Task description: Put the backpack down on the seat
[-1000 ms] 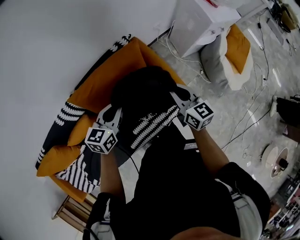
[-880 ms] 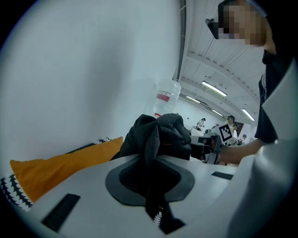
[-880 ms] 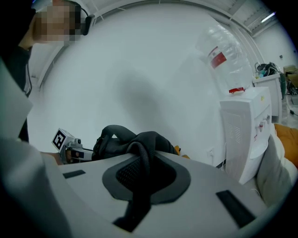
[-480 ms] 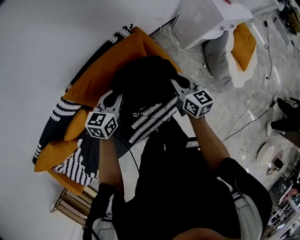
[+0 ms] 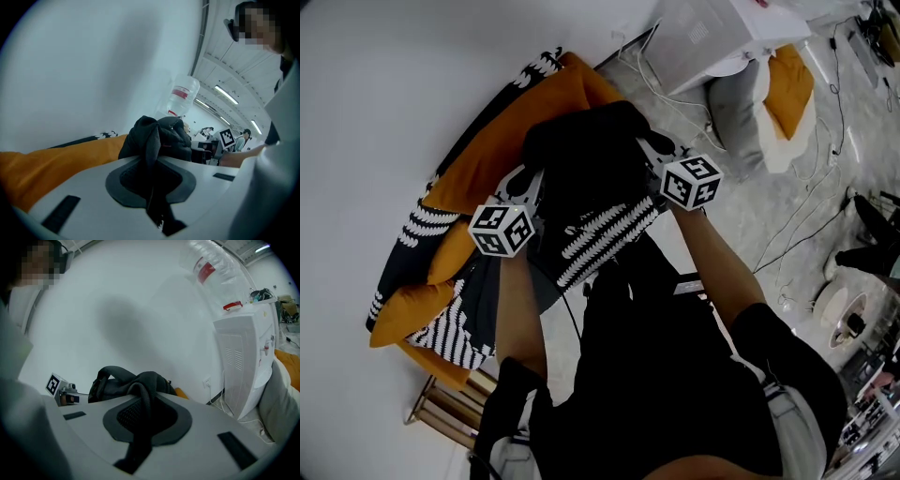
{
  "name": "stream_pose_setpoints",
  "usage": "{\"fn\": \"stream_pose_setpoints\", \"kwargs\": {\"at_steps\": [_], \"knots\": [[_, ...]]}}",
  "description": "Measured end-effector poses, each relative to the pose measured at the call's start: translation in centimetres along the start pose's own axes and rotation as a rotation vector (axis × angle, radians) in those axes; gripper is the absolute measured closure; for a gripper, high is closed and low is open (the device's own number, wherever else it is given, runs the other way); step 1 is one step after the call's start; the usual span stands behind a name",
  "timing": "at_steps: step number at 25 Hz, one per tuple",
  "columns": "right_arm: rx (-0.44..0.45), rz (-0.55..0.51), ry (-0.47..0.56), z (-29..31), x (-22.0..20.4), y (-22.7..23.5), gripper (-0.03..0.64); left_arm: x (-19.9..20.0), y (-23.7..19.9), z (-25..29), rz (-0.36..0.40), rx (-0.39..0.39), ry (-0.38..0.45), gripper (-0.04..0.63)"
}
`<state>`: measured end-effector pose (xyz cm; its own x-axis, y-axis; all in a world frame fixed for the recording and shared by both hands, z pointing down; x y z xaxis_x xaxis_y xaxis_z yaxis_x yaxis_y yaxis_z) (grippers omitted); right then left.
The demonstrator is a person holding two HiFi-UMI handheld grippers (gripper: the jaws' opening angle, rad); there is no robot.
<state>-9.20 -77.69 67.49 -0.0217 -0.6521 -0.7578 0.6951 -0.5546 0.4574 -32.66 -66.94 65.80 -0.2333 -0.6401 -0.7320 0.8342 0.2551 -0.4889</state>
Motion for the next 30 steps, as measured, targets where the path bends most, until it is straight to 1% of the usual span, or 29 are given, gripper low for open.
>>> {"fn": "stream_pose_setpoints", "kwargs": {"at_steps": [2, 5, 8, 11, 14, 20, 24, 27, 30], "knots": [[-0.006, -0.002, -0.023, 1.0, -0.3, 0.8, 0.570, -0.3, -0.7, 0.9, -0.014, 0.007, -0.006, 0.551], [-0.007, -0.018, -0.053, 2.2, -0.8, 1.7, 0.569, -0.7, -1.6, 1.9, -0.021, 0.043, -0.019, 0.551], [-0.026, -0.001, -0.082, 3.6, -1.2, 3.0, 0.569, -0.9, -2.4, 3.3, -0.030, 0.078, -0.036, 0.549], [-0.060, 0.010, -0.113, 5.4, -1.7, 4.4, 0.569, -1.2, -3.2, 4.8, -0.025, 0.122, -0.070, 0.548], [-0.072, 0.001, -0.145, 6.9, -2.3, 5.4, 0.569, -1.8, -4.0, 6.0, -0.029, 0.167, -0.105, 0.548], [-0.083, -0.011, -0.198, 8.6, -3.9, 6.8, 0.569, -3.1, -5.5, 7.4, -0.083, 0.182, -0.170, 0.543], [-0.085, -0.022, -0.237, 8.0, -5.2, 6.6, 0.568, -4.5, -5.4, 7.1, -0.114, 0.196, -0.208, 0.540], [-0.074, -0.036, -0.272, 7.4, -5.7, 6.3, 0.565, -5.1, -4.9, 6.5, -0.095, 0.208, -0.247, 0.529], [-0.064, -0.061, -0.305, 6.5, -6.0, 6.2, 0.539, -5.7, -4.4, 5.9, -0.076, 0.216, -0.269, 0.511]]}}
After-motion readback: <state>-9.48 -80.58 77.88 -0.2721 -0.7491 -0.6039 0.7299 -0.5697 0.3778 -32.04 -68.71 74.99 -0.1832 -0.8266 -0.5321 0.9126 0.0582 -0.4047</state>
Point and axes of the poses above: the fingertips, and each gripper's own axes: z forward along the fingers, y to its right, x out of its top, the point moved 5 cm from there along -z, backward along the fingers, and after that the axes turned 6 degrees about -x, right-handed, at the moved point
